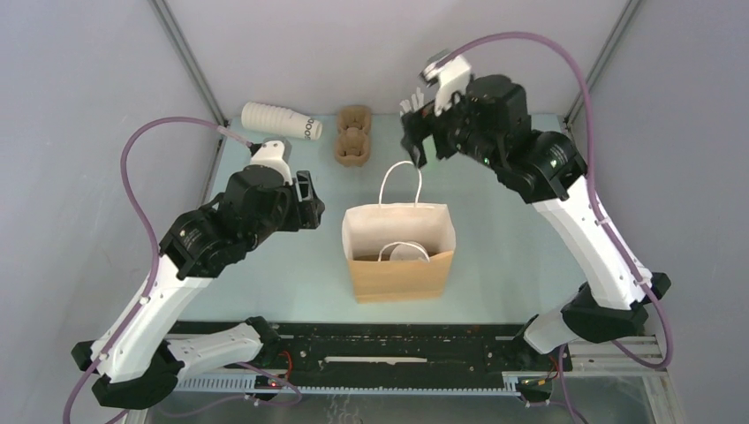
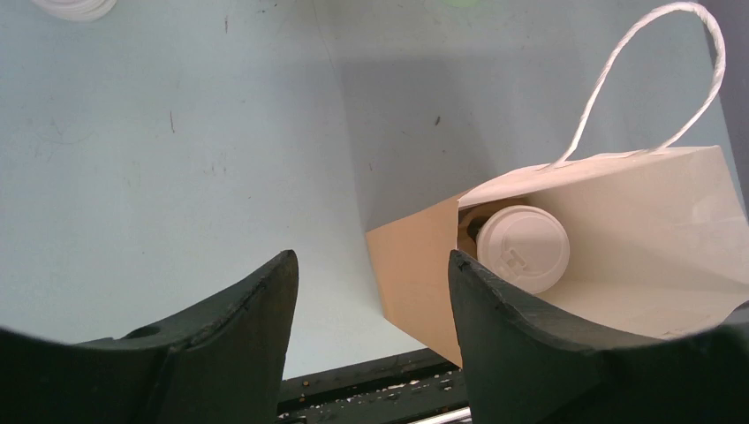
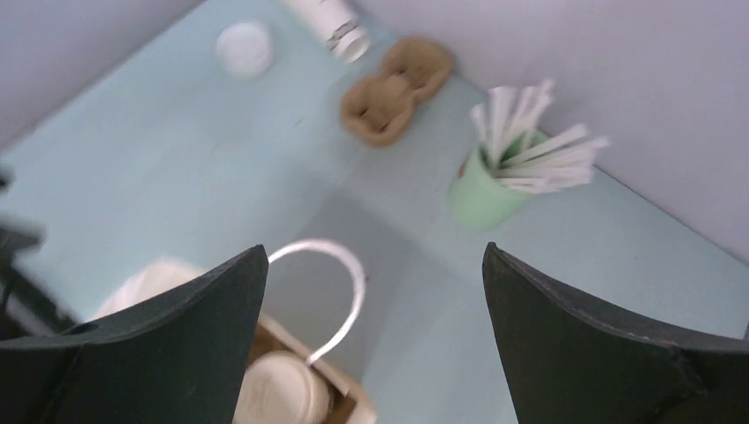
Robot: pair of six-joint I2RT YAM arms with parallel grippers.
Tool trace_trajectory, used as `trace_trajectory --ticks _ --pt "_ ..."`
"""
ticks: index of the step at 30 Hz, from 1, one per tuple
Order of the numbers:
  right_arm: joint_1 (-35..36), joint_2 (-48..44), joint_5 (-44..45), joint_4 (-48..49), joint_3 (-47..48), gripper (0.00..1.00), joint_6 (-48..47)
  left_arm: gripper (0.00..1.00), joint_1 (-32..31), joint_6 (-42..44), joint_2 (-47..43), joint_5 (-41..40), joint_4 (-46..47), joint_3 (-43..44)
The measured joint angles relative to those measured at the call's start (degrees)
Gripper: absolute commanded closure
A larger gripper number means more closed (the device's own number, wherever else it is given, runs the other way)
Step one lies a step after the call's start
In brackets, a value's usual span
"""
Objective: Pack the takeout coffee
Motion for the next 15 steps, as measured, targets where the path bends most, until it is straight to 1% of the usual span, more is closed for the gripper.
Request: trace_trajectory --ticks 2,5,8,9,13,15 --pt "-4.17 -0.11 0.92 4.9 -1.46 0.0 2.73 0.32 0.0 0.42 0.13 0.07 -0.17 0.02" --pt "-12.35 1.49 0.42 12.61 -4.2 0.0 8.15 0.31 0.0 1.33 0.68 0.94 -1.07 0.2" --pt "-20.04 5.55 -2.51 18.75 -5.7 0.0 13.9 0.31 0.0 2.58 1.53 2.58 -2.6 0.85" --pt "-22.86 8.07 -4.2 20.87 -5.6 0.02 16.15 0.3 0.0 3.1 1.88 3.1 -3.15 1.31" --pt "-29.24 18.47 -10.38 24.26 -2.45 0.2 21.31 0.3 0.04 5.01 2.47 4.39 -4.98 2.78" --pt "-31.65 24.48 -13.86 25.05 0.7 0.26 23.56 0.3 0.07 5.51 2.45 4.52 -5.68 3.08"
